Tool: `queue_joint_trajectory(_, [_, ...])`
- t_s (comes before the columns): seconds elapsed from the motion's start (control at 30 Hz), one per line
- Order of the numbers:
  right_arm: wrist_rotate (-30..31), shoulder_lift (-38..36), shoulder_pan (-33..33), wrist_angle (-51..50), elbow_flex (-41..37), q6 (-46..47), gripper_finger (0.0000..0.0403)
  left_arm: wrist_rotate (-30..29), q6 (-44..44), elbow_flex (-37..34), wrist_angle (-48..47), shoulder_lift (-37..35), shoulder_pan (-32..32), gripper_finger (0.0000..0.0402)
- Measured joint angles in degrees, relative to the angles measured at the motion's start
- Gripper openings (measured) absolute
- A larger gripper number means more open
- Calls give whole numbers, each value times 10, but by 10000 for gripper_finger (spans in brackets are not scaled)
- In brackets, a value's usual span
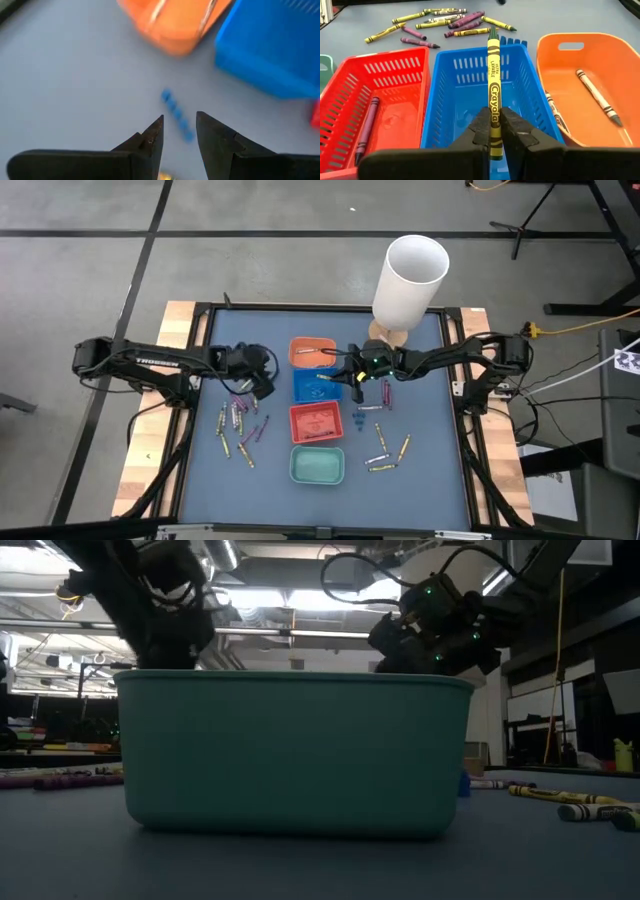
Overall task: Sort crayons
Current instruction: Put the green crayon into the blue bin
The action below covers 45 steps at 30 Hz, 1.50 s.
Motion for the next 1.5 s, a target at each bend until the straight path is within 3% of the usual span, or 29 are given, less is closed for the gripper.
queue_joint_trajectory(0.27, [0,0,0,4,0,0,26,8,-77,0,-103,3,0,100])
queue_joint_trajectory(0.93, [0,0,0,4,0,0,29,36,-132,0,-157,3,0,100])
queue_joint_trajectory(1.27, [0,0,0,4,0,0,128,36,-135,0,-167,3,0,100])
queue_joint_trajectory(1.5, [0,0,0,4,0,0,149,35,-135,-20,-164,3,0,100])
